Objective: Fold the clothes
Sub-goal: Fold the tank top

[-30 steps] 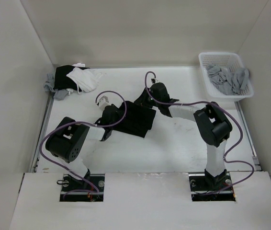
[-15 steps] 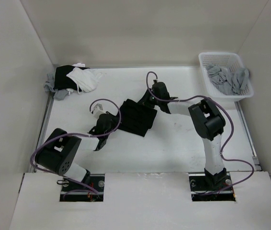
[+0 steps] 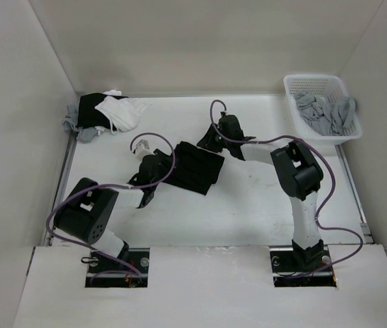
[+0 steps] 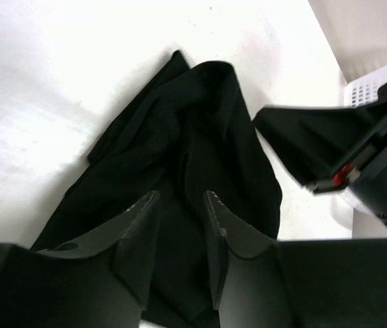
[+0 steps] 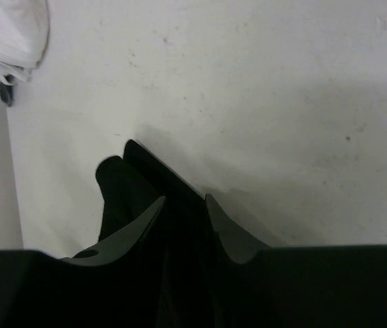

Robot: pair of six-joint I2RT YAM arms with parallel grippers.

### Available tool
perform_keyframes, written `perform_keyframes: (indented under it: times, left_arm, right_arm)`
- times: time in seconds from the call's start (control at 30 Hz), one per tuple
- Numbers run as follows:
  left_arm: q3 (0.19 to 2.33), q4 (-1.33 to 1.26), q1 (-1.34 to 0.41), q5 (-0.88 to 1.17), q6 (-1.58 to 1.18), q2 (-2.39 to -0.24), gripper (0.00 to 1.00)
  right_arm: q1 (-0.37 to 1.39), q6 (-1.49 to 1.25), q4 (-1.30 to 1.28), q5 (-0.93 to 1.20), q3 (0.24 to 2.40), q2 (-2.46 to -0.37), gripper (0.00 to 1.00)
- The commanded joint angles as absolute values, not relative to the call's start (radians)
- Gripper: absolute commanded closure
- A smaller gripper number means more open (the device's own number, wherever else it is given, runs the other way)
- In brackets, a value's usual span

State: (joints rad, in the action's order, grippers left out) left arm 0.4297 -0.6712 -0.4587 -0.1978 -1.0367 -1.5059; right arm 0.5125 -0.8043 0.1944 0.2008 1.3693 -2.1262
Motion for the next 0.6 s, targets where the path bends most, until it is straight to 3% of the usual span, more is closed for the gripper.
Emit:
perform_keyframes:
  times: [0.0, 0.27, 0.57]
  left_arm:
    - [0.521, -0.744, -0.456, -0.167, -0.983, -1.583, 0.67]
    - [0.598, -0.746, -0.447, -0.176, -0.968, -1.706, 0.66]
    - [0.621, -0.750, -0.439, -0.176, -0.971, -1.718, 0.81]
  right_arm:
    - [0.518, -0.798, 0.242, 0.189, 1.338, -2.039, 0.67]
    - [0.545, -0.787, 0.247, 0.196, 1.321, -2.003, 0.67]
    - [0.577, -0.792, 0.264, 0.202, 1.327, -2.035, 0.71]
